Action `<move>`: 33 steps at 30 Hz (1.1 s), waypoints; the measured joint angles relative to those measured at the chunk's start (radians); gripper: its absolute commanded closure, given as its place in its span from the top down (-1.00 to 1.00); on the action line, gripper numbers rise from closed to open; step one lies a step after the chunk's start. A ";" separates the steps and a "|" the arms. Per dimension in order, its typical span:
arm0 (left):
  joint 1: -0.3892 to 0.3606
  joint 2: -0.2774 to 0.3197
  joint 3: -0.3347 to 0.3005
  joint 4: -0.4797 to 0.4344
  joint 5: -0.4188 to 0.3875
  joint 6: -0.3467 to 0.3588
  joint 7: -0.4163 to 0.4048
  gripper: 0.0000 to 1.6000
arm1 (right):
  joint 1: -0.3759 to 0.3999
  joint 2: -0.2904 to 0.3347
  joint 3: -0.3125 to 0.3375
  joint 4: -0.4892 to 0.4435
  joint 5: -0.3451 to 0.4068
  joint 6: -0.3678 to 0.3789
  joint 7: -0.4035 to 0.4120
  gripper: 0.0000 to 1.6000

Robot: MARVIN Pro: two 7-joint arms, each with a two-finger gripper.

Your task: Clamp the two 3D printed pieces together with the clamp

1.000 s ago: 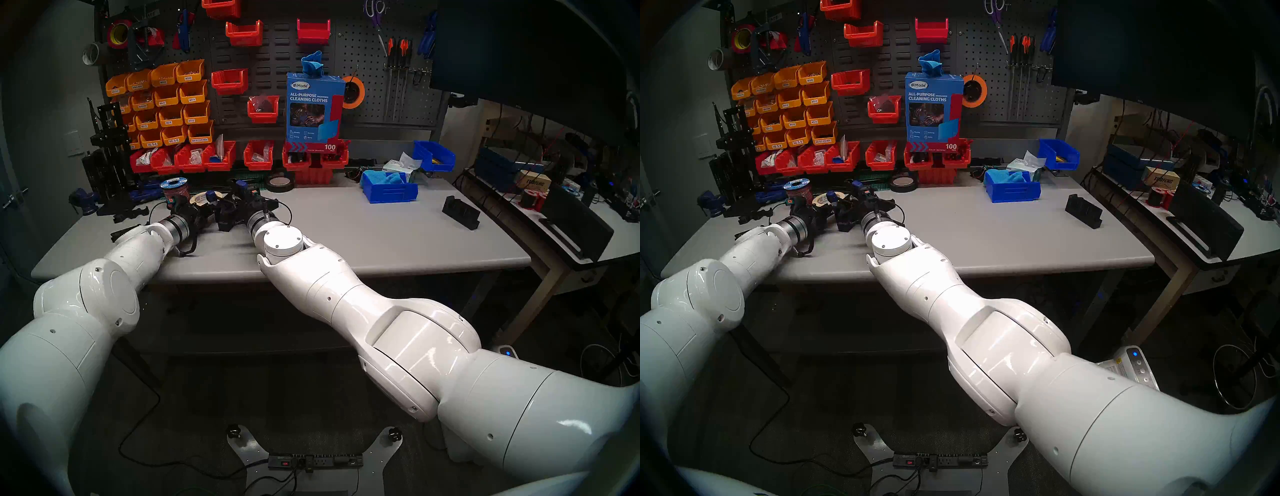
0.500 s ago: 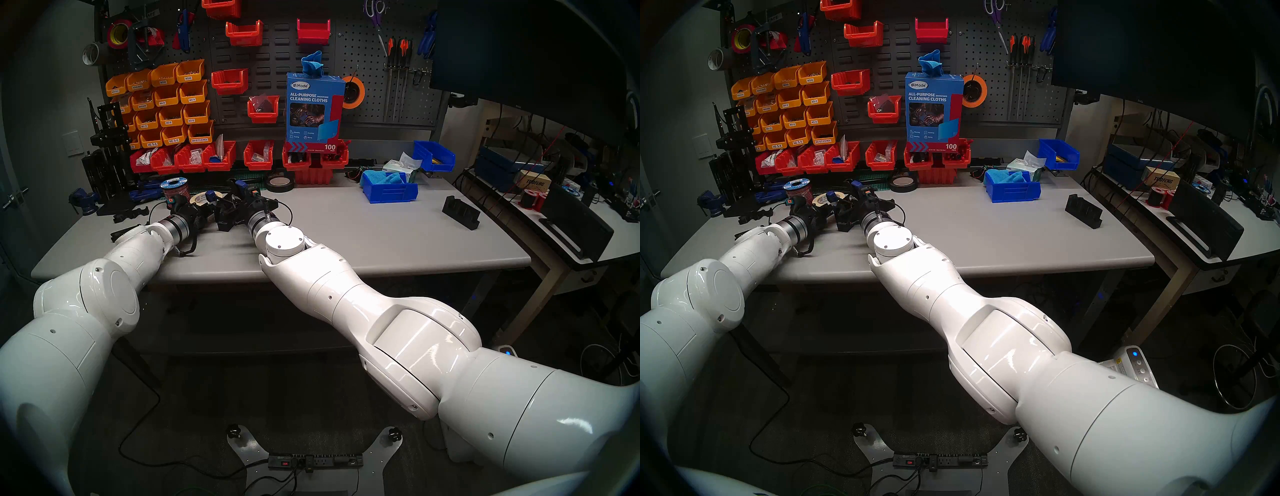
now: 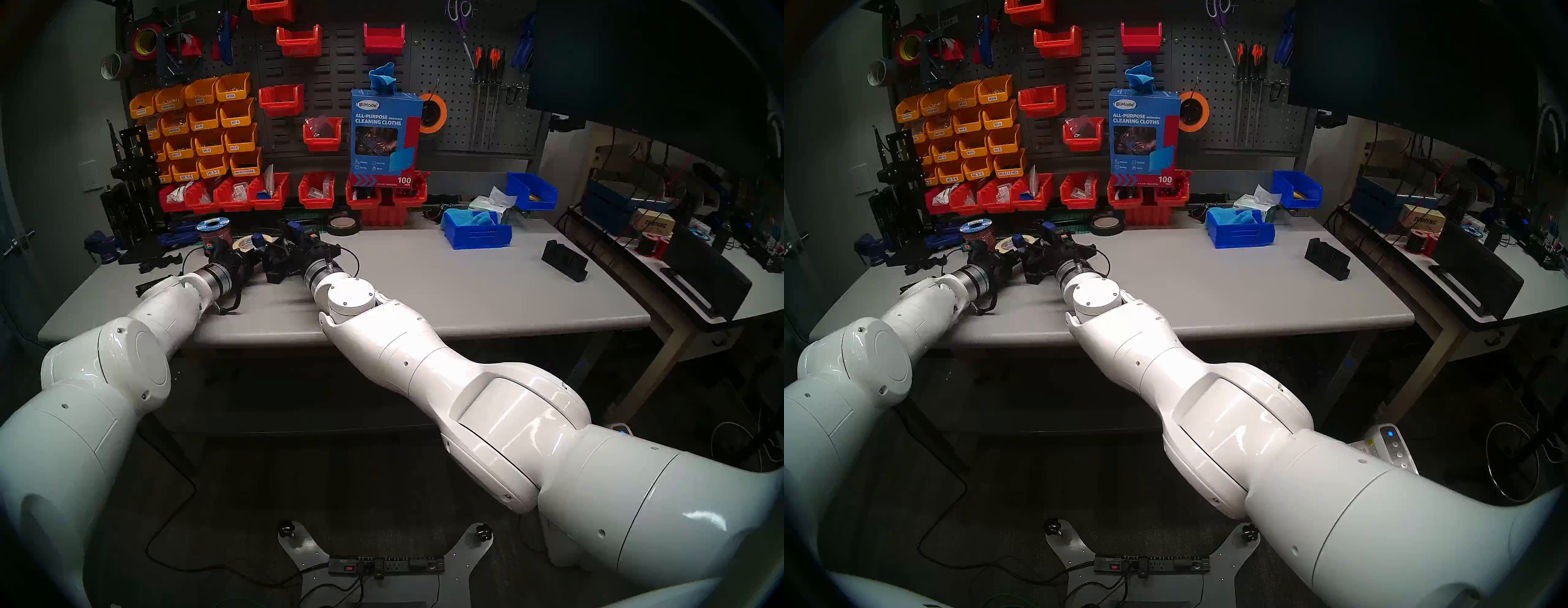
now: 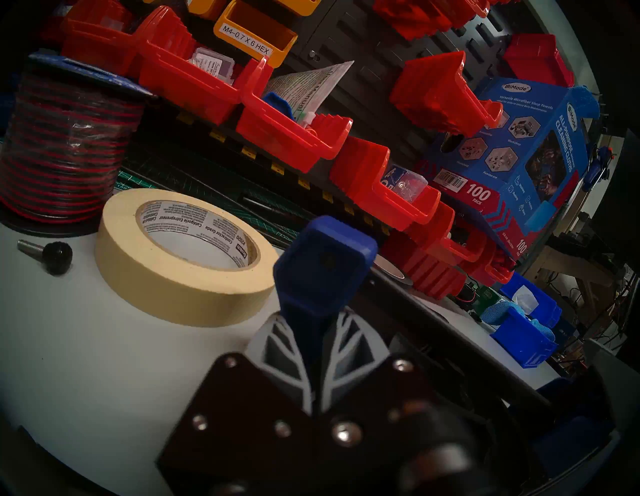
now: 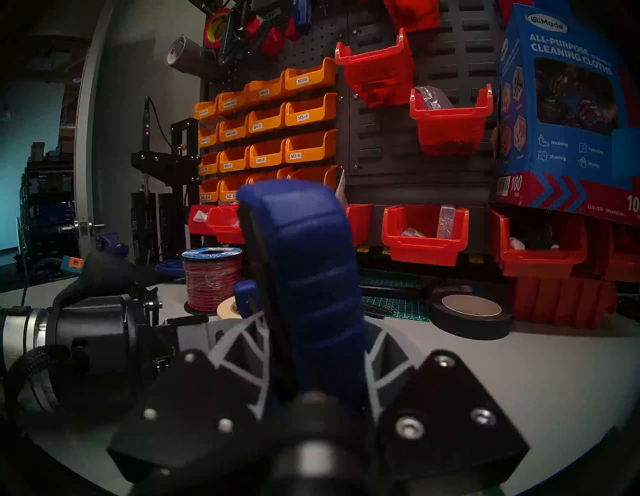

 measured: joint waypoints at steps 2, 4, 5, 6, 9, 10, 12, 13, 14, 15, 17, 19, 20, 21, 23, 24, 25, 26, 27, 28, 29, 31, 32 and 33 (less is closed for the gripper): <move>0.000 0.000 0.000 0.000 0.000 0.000 0.001 -1.00 | 0.001 0.001 -0.001 0.002 0.003 -0.003 0.003 -1.00; 0.000 0.000 0.000 0.000 -0.001 0.000 0.001 -1.00 | 0.002 0.002 -0.003 0.003 0.006 -0.006 0.007 -1.00; 0.000 0.000 0.001 0.000 -0.001 0.000 0.001 -1.00 | 0.002 0.002 -0.003 0.003 0.007 -0.006 0.008 -1.00; 0.000 0.000 0.001 0.000 -0.001 0.000 0.001 -1.00 | 0.002 0.002 -0.005 0.004 0.008 -0.008 0.010 -1.00; 0.000 0.000 0.001 0.000 -0.001 -0.001 0.001 -1.00 | 0.003 0.003 -0.007 0.006 0.011 -0.011 0.014 -1.00; 0.000 0.000 0.002 0.000 -0.001 -0.001 0.002 -1.00 | 0.004 0.004 -0.008 0.007 0.014 -0.012 0.016 -1.00; 0.000 0.000 0.002 0.000 -0.002 -0.001 0.002 -1.00 | 0.005 0.005 -0.010 0.009 0.016 -0.015 0.019 -1.00; 0.000 0.000 0.002 0.000 -0.002 -0.001 0.002 -1.00 | 0.005 0.005 -0.011 0.009 0.017 -0.016 0.020 -1.00; 0.000 0.000 0.002 0.000 -0.002 -0.001 0.002 -1.00 | 0.006 0.006 -0.012 0.010 0.018 -0.017 0.022 -1.00; 0.000 0.000 0.002 0.000 -0.002 -0.001 0.002 -1.00 | 0.006 0.006 -0.012 0.010 0.019 -0.018 0.023 -1.00; 0.000 0.000 0.003 0.000 -0.002 -0.001 0.003 -1.00 | 0.007 0.007 -0.014 0.011 0.021 -0.020 0.026 -0.67; 0.000 0.000 0.003 0.000 -0.002 -0.001 0.003 -1.00 | 0.008 0.009 -0.016 0.013 0.022 -0.022 0.029 0.16; 0.000 0.000 0.003 0.000 -0.002 -0.001 0.003 -1.00 | 0.008 0.009 -0.018 0.013 0.023 -0.022 0.031 0.73; 0.000 0.000 0.004 0.000 -0.002 -0.001 0.002 -1.00 | 0.009 0.008 -0.021 0.014 0.025 -0.023 0.036 0.96; 0.000 -0.002 0.006 0.000 -0.001 -0.001 -0.006 -1.00 | 0.008 0.005 -0.027 0.017 0.027 -0.021 0.045 1.00; 0.000 -0.006 0.009 0.000 0.000 -0.001 -0.013 -1.00 | 0.006 0.000 -0.033 0.020 0.029 -0.018 0.052 1.00; 0.000 -0.009 0.010 0.000 0.001 -0.001 -0.018 -1.00 | 0.005 -0.003 -0.037 0.022 0.030 -0.017 0.056 1.00; 0.000 -0.011 0.010 0.000 0.001 -0.001 -0.020 -1.00 | 0.004 -0.004 -0.039 0.024 0.031 -0.017 0.059 1.00; 0.000 -0.012 0.011 0.000 0.001 -0.001 -0.022 -1.00 | 0.003 -0.005 -0.041 0.025 0.032 -0.017 0.062 1.00; 0.000 -0.012 0.011 0.001 0.000 -0.001 -0.024 -1.00 | 0.004 -0.005 -0.042 0.026 0.034 -0.017 0.064 1.00; 0.000 -0.012 0.011 0.001 0.000 -0.001 -0.024 -1.00 | 0.004 -0.005 -0.042 0.027 0.035 -0.018 0.066 1.00; 0.000 -0.011 0.011 0.001 0.000 -0.001 -0.026 -1.00 | 0.006 -0.004 -0.044 0.029 0.039 -0.019 0.070 1.00; 0.000 -0.011 0.012 0.001 0.000 -0.001 -0.026 -1.00 | 0.006 -0.004 -0.044 0.029 0.040 -0.020 0.072 1.00; 0.000 -0.011 0.012 0.001 0.000 -0.001 -0.027 -1.00 | 0.007 -0.003 -0.045 0.031 0.042 -0.021 0.074 1.00</move>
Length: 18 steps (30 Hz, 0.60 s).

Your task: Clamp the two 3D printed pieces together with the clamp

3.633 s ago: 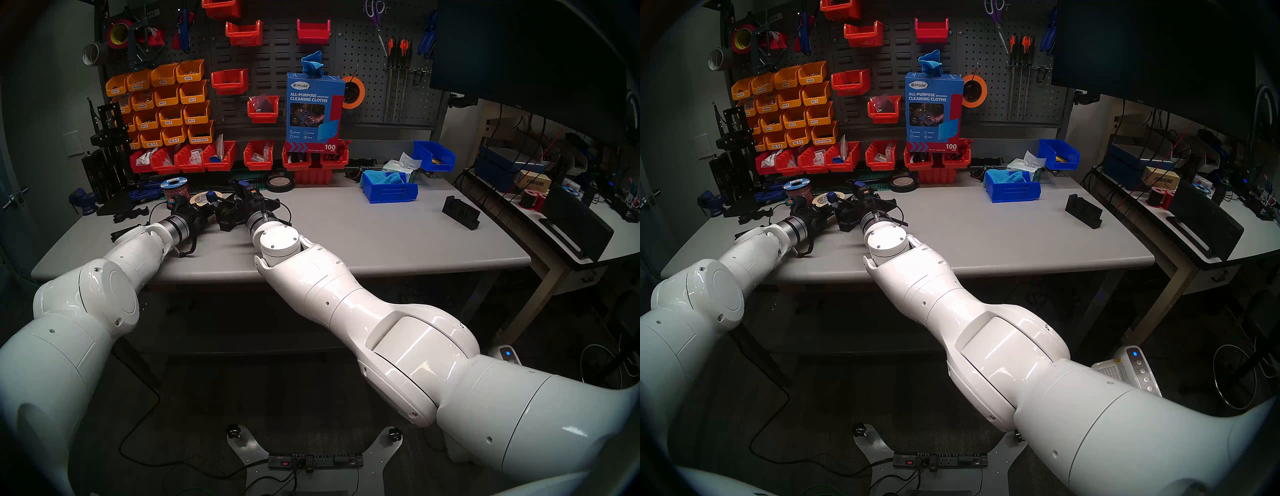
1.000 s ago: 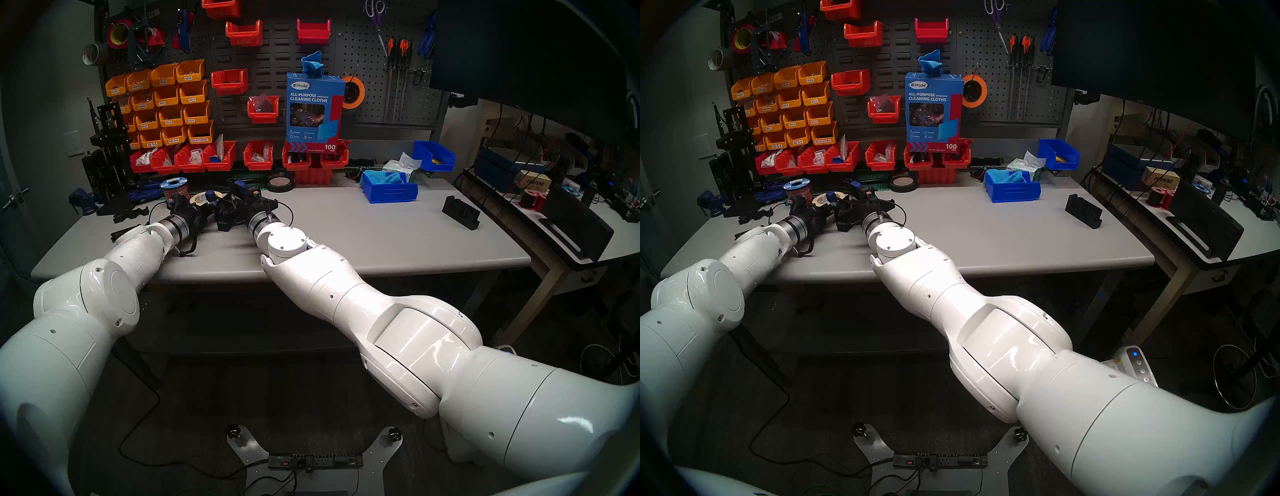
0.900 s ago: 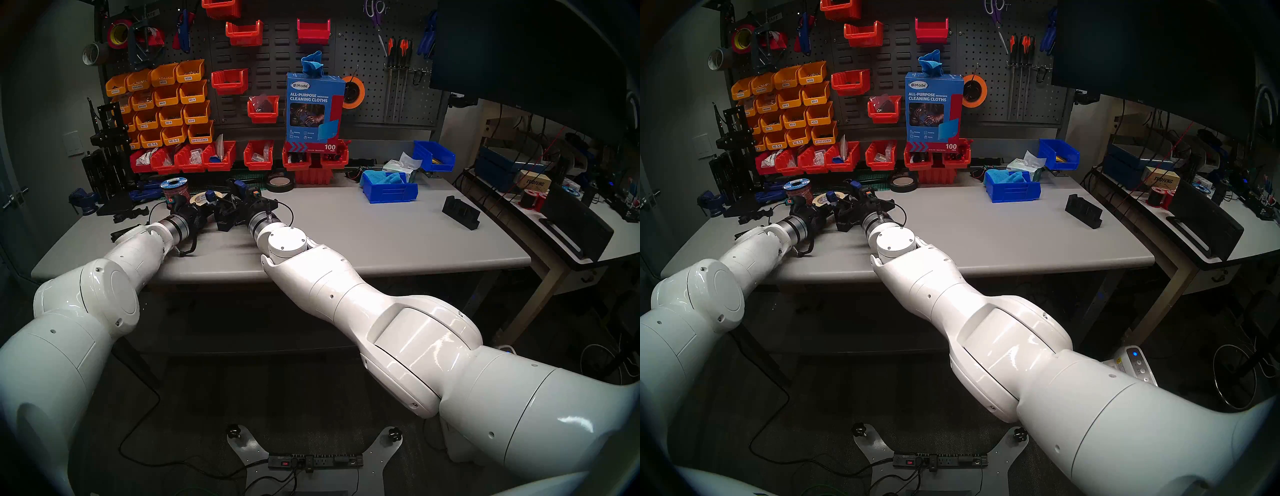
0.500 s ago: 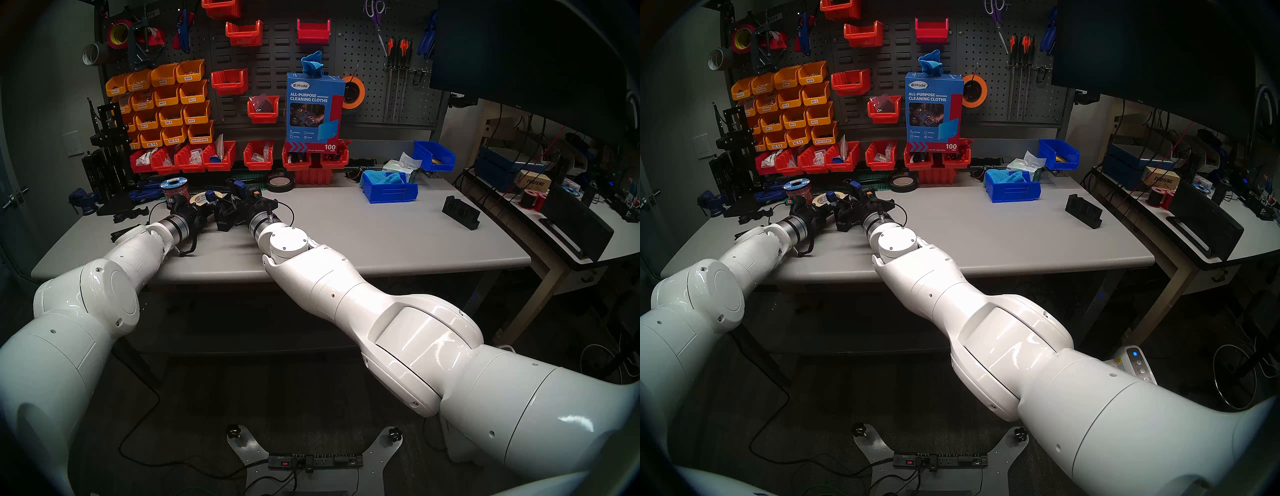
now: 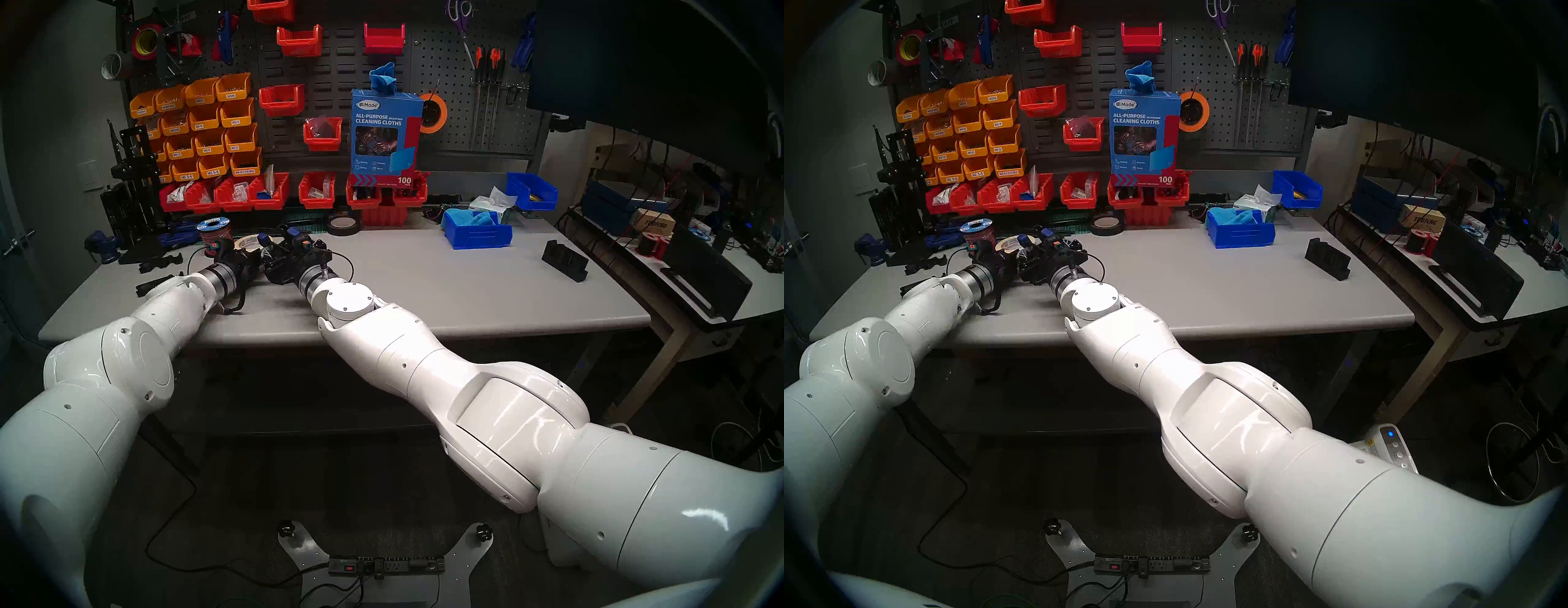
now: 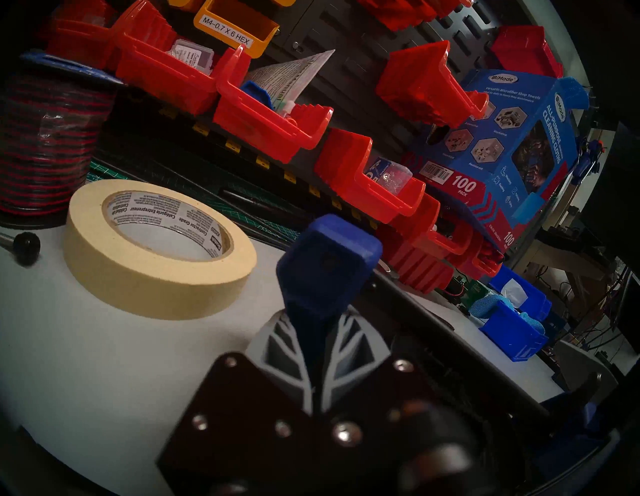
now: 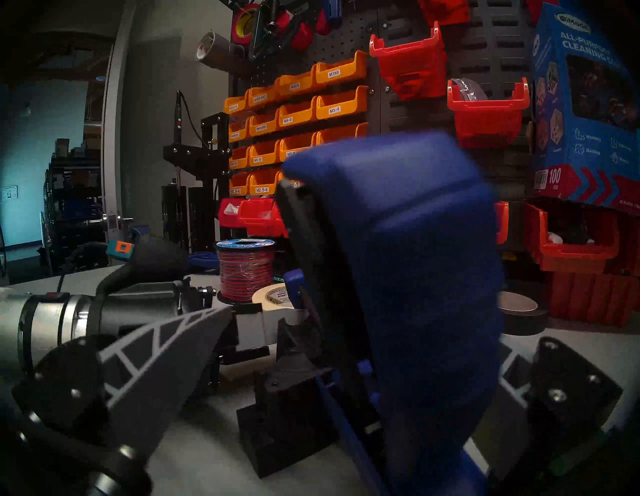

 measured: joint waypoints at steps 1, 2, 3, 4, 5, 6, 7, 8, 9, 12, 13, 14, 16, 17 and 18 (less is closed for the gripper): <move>0.000 0.000 0.000 0.000 0.000 0.000 0.000 -1.00 | 0.001 0.000 -0.001 0.001 0.002 -0.001 0.002 1.00; 0.000 0.000 0.000 0.000 0.000 0.000 -0.001 -1.00 | 0.001 0.000 -0.001 0.001 0.003 -0.001 0.003 1.00; 0.000 0.000 0.000 0.000 0.000 0.000 -0.001 -1.00 | 0.002 0.001 -0.002 0.003 0.005 -0.002 0.005 1.00; 0.000 0.001 0.001 0.000 0.000 0.000 -0.001 -1.00 | 0.003 0.001 -0.003 0.003 0.006 -0.002 0.006 1.00; 0.000 0.001 0.001 0.000 0.000 0.000 -0.002 -1.00 | 0.003 0.001 -0.004 0.004 0.007 -0.003 0.007 1.00; 0.000 0.001 0.001 0.000 0.000 0.000 -0.002 -1.00 | 0.004 0.001 -0.004 0.006 0.009 -0.004 0.009 1.00; 0.000 0.001 0.001 0.000 0.000 0.000 -0.002 -1.00 | 0.005 0.002 -0.005 0.006 0.010 -0.004 0.010 1.00; 0.000 0.001 0.001 0.000 0.000 0.000 -0.002 -1.00 | 0.005 0.002 -0.005 0.007 0.012 -0.005 0.012 1.00; 0.000 0.001 0.001 0.000 0.000 0.000 -0.003 -1.00 | 0.006 0.002 -0.006 0.008 0.013 -0.006 0.013 1.00; 0.000 0.001 0.002 0.000 -0.001 -0.001 -0.003 -1.00 | 0.007 0.003 -0.007 0.009 0.018 -0.010 0.018 1.00; 0.000 0.001 0.002 0.000 -0.001 -0.001 -0.004 -1.00 | 0.008 0.004 -0.008 0.009 0.019 -0.012 0.020 1.00; 0.000 0.001 0.002 0.000 -0.001 -0.001 -0.004 -1.00 | 0.008 0.005 -0.008 0.010 0.020 -0.012 0.021 1.00; 0.000 0.001 0.003 0.001 -0.001 -0.001 -0.004 -1.00 | 0.009 0.007 -0.009 0.010 0.024 -0.015 0.027 1.00; 0.000 0.001 0.003 0.001 -0.001 -0.001 -0.004 -1.00 | 0.010 0.007 -0.009 0.010 0.025 -0.016 0.028 1.00; 0.000 0.001 0.003 0.001 -0.001 -0.001 -0.005 -1.00 | 0.010 0.008 -0.009 0.010 0.027 -0.017 0.030 1.00</move>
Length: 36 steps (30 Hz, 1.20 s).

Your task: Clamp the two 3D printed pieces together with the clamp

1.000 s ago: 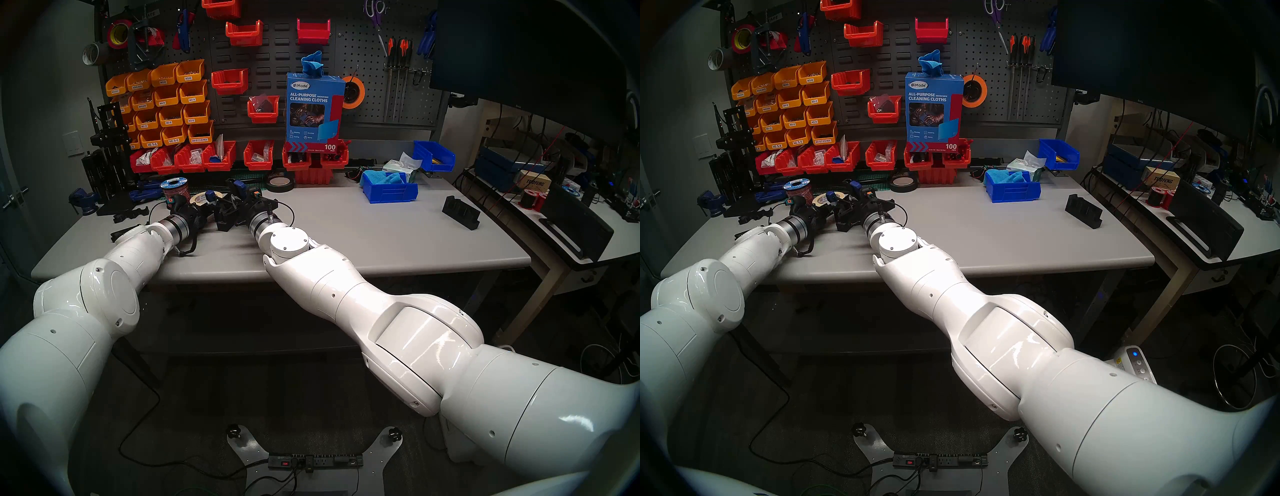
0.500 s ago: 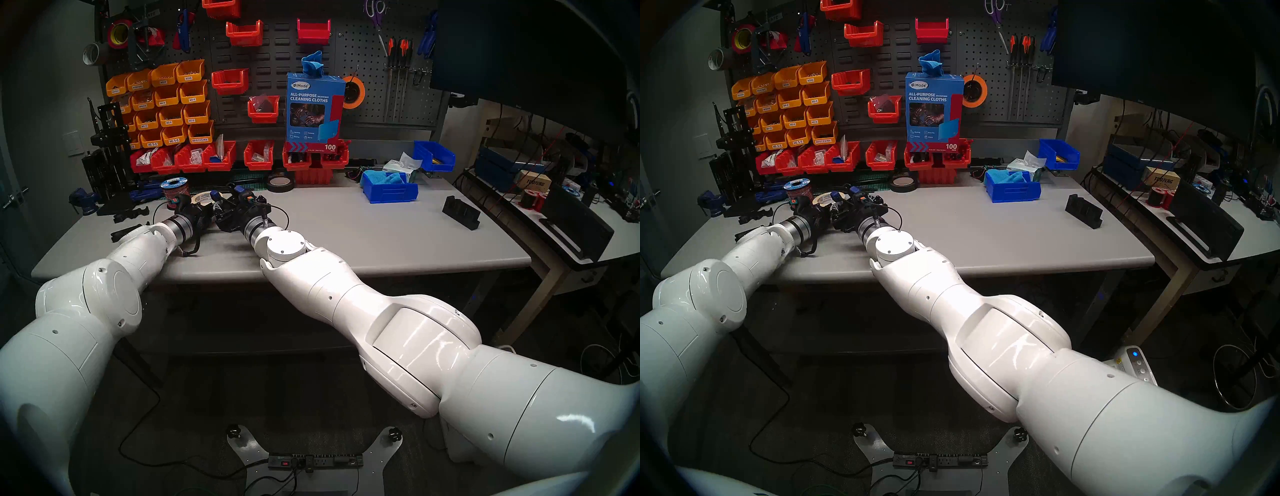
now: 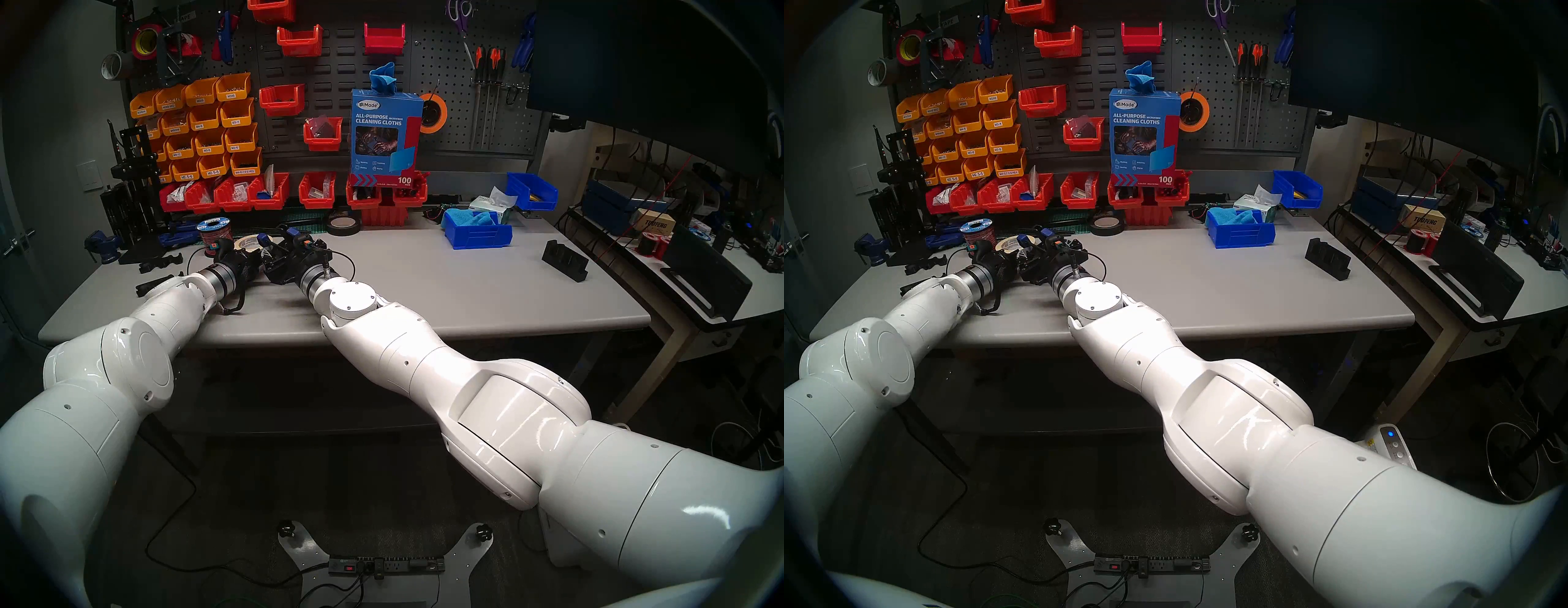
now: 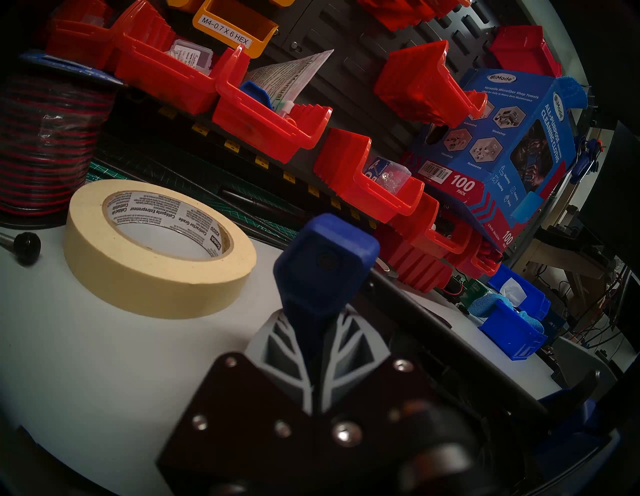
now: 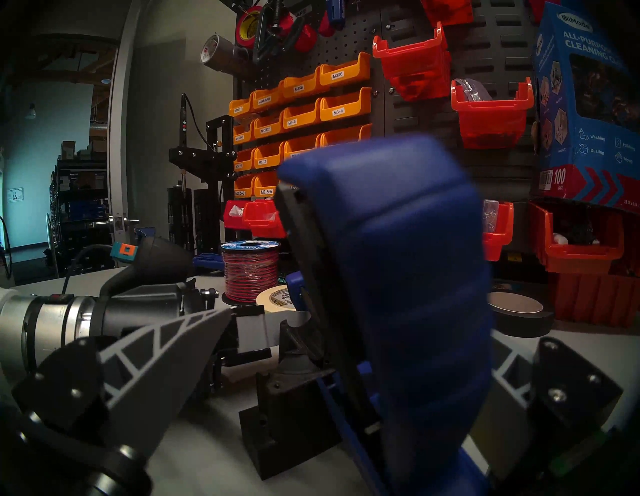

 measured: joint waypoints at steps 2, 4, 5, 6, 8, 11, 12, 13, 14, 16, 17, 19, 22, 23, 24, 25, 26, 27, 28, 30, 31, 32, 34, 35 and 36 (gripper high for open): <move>0.000 0.000 0.001 0.000 0.000 0.000 -0.001 -1.00 | 0.001 0.003 0.000 0.000 0.003 -0.003 0.004 1.00; 0.000 -0.001 0.002 0.000 0.001 0.000 -0.002 -1.00 | 0.003 0.006 0.000 0.000 0.006 -0.006 0.009 1.00; 0.000 -0.001 0.003 0.000 0.001 0.000 -0.003 -1.00 | 0.004 0.007 0.000 0.000 0.007 -0.007 0.011 1.00; 0.000 -0.002 0.004 0.000 0.002 -0.001 -0.003 -1.00 | 0.005 0.009 0.001 -0.001 0.009 -0.009 0.014 1.00; -0.001 -0.003 0.007 0.000 0.003 -0.001 -0.004 -1.00 | 0.007 0.013 0.002 -0.002 0.010 -0.013 0.018 1.00; -0.001 -0.004 0.009 -0.001 0.004 -0.001 -0.005 -1.00 | 0.011 0.017 0.005 -0.005 0.013 -0.019 0.025 1.00; -0.001 -0.005 0.010 -0.001 0.004 -0.001 -0.006 -1.00 | 0.013 0.018 0.006 -0.006 0.013 -0.021 0.027 1.00; -0.001 -0.005 0.011 -0.001 0.005 -0.001 -0.006 -1.00 | 0.015 0.020 0.008 -0.008 0.013 -0.023 0.029 1.00; -0.002 -0.006 0.012 -0.001 0.005 -0.001 -0.007 -1.00 | 0.018 0.021 0.011 -0.011 0.014 -0.027 0.032 1.00; -0.002 -0.007 0.014 -0.001 0.006 -0.001 -0.009 -1.00 | 0.022 0.023 0.014 -0.015 0.014 -0.032 0.036 1.00; -0.002 -0.008 0.015 -0.001 0.006 -0.001 -0.011 -1.00 | 0.024 0.024 0.015 -0.017 0.014 -0.035 0.038 1.00; -0.002 -0.009 0.017 -0.001 0.007 0.000 -0.014 -1.00 | 0.028 0.027 0.019 -0.023 0.014 -0.040 0.043 1.00; -0.002 -0.011 0.019 0.000 0.008 0.000 -0.019 -1.00 | 0.033 0.029 0.023 -0.029 0.014 -0.047 0.049 1.00; -0.002 -0.011 0.020 0.000 0.009 0.000 -0.019 -1.00 | 0.033 0.030 0.023 -0.030 0.014 -0.048 0.050 1.00; -0.002 -0.012 0.021 0.000 0.009 0.000 -0.022 -1.00 | 0.035 0.031 0.025 -0.033 0.014 -0.051 0.053 1.00; -0.003 -0.013 0.022 0.000 0.010 0.001 -0.025 -1.00 | 0.036 0.032 0.026 -0.035 0.014 -0.055 0.056 1.00; -0.003 -0.013 0.022 0.000 0.010 0.001 -0.027 -1.00 | 0.037 0.033 0.027 -0.036 0.014 -0.056 0.058 1.00; -0.003 -0.014 0.023 0.000 0.010 0.001 -0.028 -1.00 | 0.038 0.033 0.028 -0.038 0.014 -0.059 0.060 1.00; -0.003 -0.014 0.024 0.000 0.011 0.001 -0.031 -1.00 | 0.039 0.034 0.029 -0.040 0.014 -0.061 0.063 1.00; -0.003 -0.014 0.025 0.000 0.011 0.002 -0.035 -1.00 | 0.040 0.036 0.031 -0.044 0.014 -0.066 0.068 1.00; -0.003 -0.015 0.026 0.000 0.012 0.002 -0.037 -1.00 | 0.040 0.037 0.032 -0.045 0.014 -0.068 0.070 1.00; -0.003 -0.015 0.027 0.001 0.012 0.002 -0.040 -1.00 | 0.040 0.038 0.034 -0.048 0.014 -0.072 0.074 1.00; -0.003 -0.015 0.028 0.001 0.013 0.003 -0.044 -1.00 | 0.040 0.039 0.035 -0.051 0.014 -0.076 0.078 1.00; -0.003 -0.016 0.028 0.001 0.013 0.003 -0.045 -1.00 | 0.040 0.040 0.036 -0.053 0.014 -0.078 0.080 1.00; -0.003 -0.016 0.029 0.001 0.013 0.003 -0.048 -1.00 | 0.040 0.041 0.037 -0.055 0.014 -0.080 0.083 1.00</move>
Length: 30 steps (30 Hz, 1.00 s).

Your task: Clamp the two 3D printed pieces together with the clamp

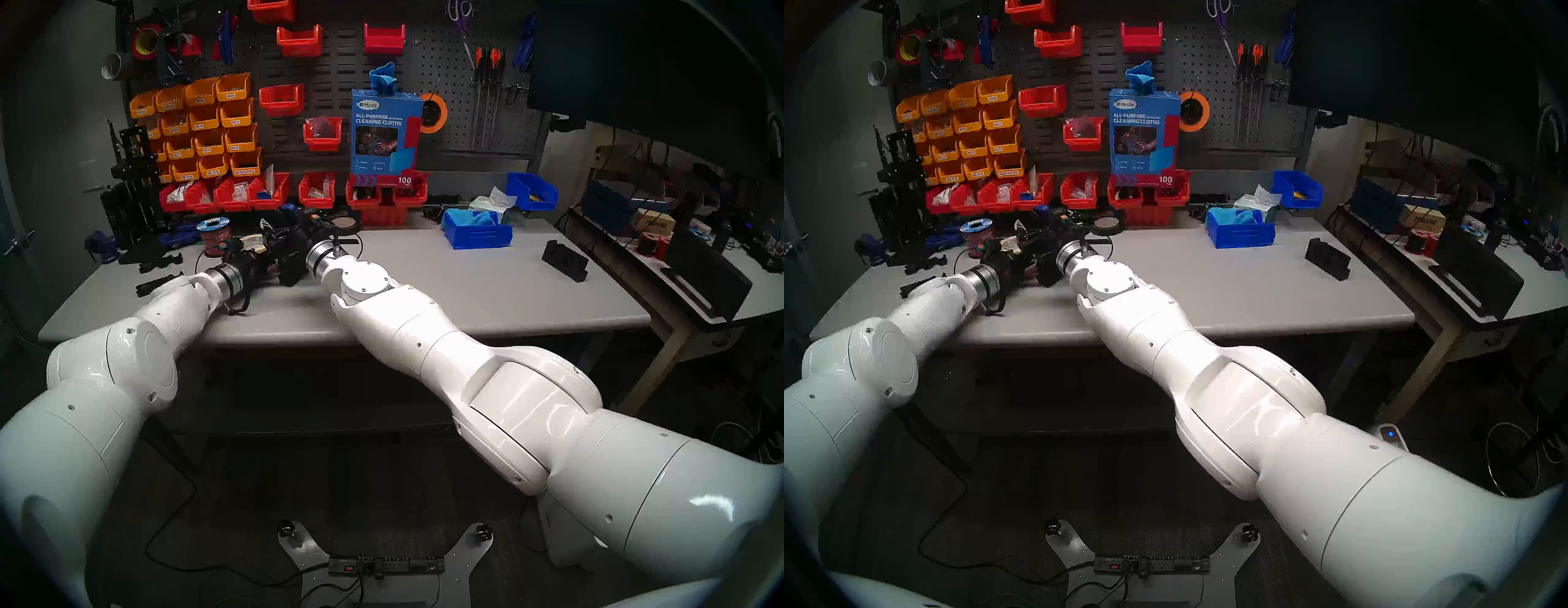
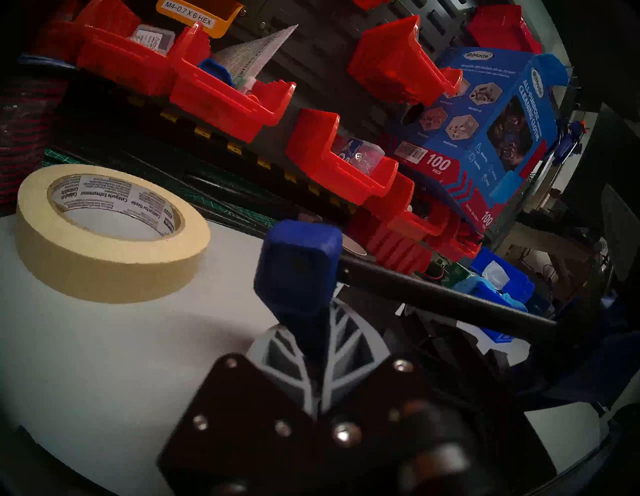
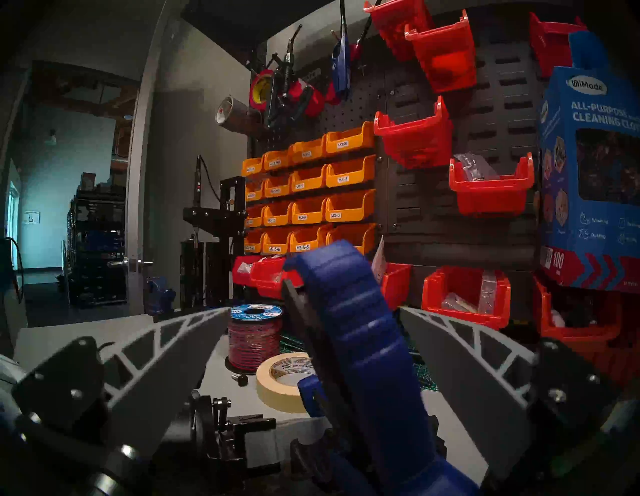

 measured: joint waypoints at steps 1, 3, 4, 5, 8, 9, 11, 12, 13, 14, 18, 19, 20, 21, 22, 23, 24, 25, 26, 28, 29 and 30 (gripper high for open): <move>0.000 0.000 0.001 0.000 0.000 0.000 -0.003 -1.00 | 0.000 0.001 0.001 -0.002 0.000 -0.003 0.003 1.00; 0.000 -0.001 0.002 0.001 0.001 0.001 -0.007 -1.00 | 0.000 0.003 0.003 -0.006 0.000 -0.008 0.008 1.00; 0.000 -0.001 0.002 0.001 0.001 0.002 -0.009 -1.00 | 0.000 0.003 0.004 -0.007 0.000 -0.010 0.010 1.00; 0.000 -0.001 0.003 0.001 0.001 0.002 -0.011 -1.00 | -0.001 0.005 0.005 -0.009 0.000 -0.013 0.012 1.00; 0.000 -0.001 0.004 0.001 0.001 0.003 -0.017 -1.00 | -0.001 0.008 0.008 -0.014 0.000 -0.019 0.017 1.00; 0.000 -0.001 0.004 0.002 0.001 0.004 -0.019 -1.00 | -0.002 0.010 0.008 -0.015 0.000 -0.021 0.019 1.00; 0.000 -0.002 0.005 0.002 0.001 0.005 -0.024 -1.00 | -0.002 0.013 0.011 -0.019 0.000 -0.027 0.022 1.00; 0.000 -0.002 0.006 0.002 0.001 0.006 -0.026 -1.00 | -0.002 0.015 0.012 -0.020 0.000 -0.029 0.023 1.00; 0.000 -0.002 0.006 0.002 0.001 0.006 -0.030 -1.00 | -0.002 0.017 0.013 -0.023 0.000 -0.032 0.025 1.00; 0.000 -0.003 0.007 0.003 0.001 0.007 -0.032 -1.00 | -0.002 0.018 0.013 -0.024 -0.001 -0.034 0.026 0.96; -0.001 -0.008 0.010 0.004 0.000 0.011 -0.050 -1.00 | -0.002 0.025 0.018 -0.033 -0.002 -0.043 0.030 0.97; -0.001 -0.009 0.011 0.004 0.000 0.012 -0.054 -1.00 | -0.002 0.027 0.019 -0.036 -0.003 -0.046 0.031 0.97; -0.001 -0.009 0.011 0.004 0.000 0.013 -0.057 -1.00 | -0.002 0.030 0.021 -0.038 -0.004 -0.048 0.032 0.97; -0.001 -0.010 0.012 0.005 -0.001 0.014 -0.061 -1.00 | -0.002 0.032 0.022 -0.041 -0.005 -0.051 0.033 0.98; -0.001 -0.011 0.013 0.005 -0.001 0.015 -0.064 -1.00 | -0.002 0.035 0.023 -0.043 -0.006 -0.053 0.034 0.98; -0.001 -0.011 0.013 0.005 -0.001 0.016 -0.067 -1.00 | -0.002 0.038 0.024 -0.046 -0.007 -0.055 0.035 0.97; -0.001 -0.012 0.014 0.005 -0.001 0.017 -0.070 -1.00 | -0.002 0.041 0.025 -0.048 -0.008 -0.057 0.036 0.98; -0.001 -0.013 0.015 0.006 -0.002 0.018 -0.073 -1.00 | -0.002 0.044 0.026 -0.050 -0.009 -0.059 0.037 0.98; -0.001 -0.013 0.015 0.006 -0.002 0.019 -0.077 -1.00 | -0.003 0.047 0.027 -0.052 -0.010 -0.061 0.038 0.98; -0.001 -0.014 0.017 0.006 -0.003 0.021 -0.083 -1.00 | -0.004 0.054 0.029 -0.056 -0.012 -0.065 0.040 0.98; -0.001 -0.014 0.017 0.006 -0.003 0.022 -0.086 -1.00 | -0.005 0.058 0.030 -0.059 -0.013 -0.067 0.040 0.97; -0.001 -0.015 0.018 0.007 -0.004 0.023 -0.089 -1.00 | -0.006 0.062 0.032 -0.061 -0.014 -0.069 0.041 0.97</move>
